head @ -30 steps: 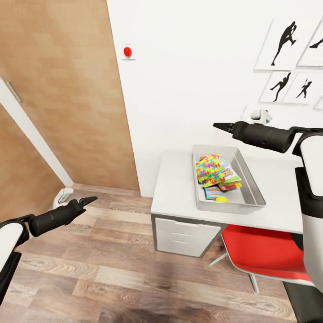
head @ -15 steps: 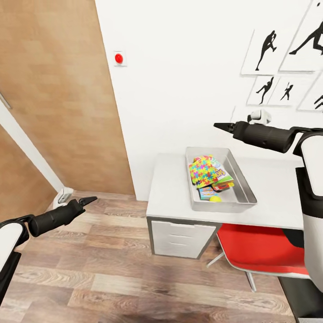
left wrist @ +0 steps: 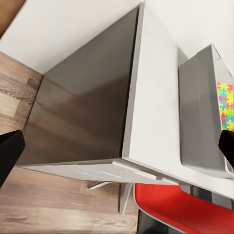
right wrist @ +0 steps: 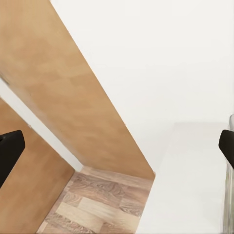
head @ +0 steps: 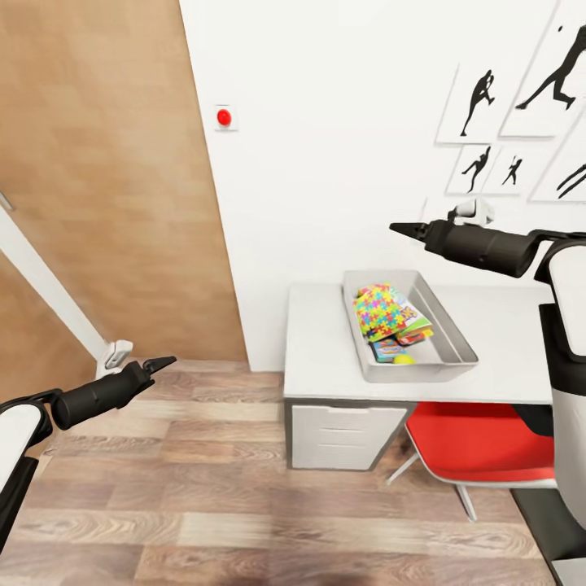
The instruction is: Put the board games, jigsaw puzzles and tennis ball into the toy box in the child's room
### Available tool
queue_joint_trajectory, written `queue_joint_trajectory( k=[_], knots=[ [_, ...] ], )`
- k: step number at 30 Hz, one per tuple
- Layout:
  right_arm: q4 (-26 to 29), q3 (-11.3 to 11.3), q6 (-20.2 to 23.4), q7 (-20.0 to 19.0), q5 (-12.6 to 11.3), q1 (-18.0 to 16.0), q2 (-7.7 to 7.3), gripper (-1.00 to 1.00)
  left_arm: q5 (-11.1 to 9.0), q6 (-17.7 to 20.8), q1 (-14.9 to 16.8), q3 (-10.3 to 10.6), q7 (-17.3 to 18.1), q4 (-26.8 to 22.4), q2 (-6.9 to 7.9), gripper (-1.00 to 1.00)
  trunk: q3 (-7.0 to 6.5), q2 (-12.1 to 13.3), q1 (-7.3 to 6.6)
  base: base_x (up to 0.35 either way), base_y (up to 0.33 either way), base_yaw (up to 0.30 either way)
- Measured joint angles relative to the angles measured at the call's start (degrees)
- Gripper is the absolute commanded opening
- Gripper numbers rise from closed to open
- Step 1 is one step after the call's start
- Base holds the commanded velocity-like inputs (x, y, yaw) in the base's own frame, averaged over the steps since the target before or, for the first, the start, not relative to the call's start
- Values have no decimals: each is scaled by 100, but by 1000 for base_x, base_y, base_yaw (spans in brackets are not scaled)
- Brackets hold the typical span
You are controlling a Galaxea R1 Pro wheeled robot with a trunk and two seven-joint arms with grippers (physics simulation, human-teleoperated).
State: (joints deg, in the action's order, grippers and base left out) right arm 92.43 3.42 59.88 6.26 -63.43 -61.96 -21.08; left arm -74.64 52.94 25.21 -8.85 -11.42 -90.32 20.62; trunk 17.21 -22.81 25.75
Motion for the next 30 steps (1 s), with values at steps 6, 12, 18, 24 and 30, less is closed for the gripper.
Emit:
queue_joint_trajectory(
  k=[6, 12, 18, 24, 30],
  knots=[
    [0, -84, 0, 0, 0, 0, -15, 100, 0, 2, -1, -2, 0, 0, 1, 100, -52, 0, 0, 0, 318, -134],
    [0, -140, 0, 3, 26, 2, -87, 100, 0, -4, -1, 6, -3, 0, -2, 100, -104, 0, 0, 0, 298, -135],
    [-5, -158, 1, 148, 44, 102, -358, 100, 18, -17, -2, 12, -11, 19, -8, 100, -155, 0, 0, 0, 140, -136],
    [-5, -239, 2, 441, 32, 460, -968, 100, 362, -28, -11, 22, -4, 295, -127, 100, -206, 0, 0, 0, 39, -136],
    [-6, -968, -8, 476, 10, 1220, -1511, 100, 902, -31, -100, 73, 0, 742, -357, 100, -257, 0, 0, 0, 8, -138]
  ],
)
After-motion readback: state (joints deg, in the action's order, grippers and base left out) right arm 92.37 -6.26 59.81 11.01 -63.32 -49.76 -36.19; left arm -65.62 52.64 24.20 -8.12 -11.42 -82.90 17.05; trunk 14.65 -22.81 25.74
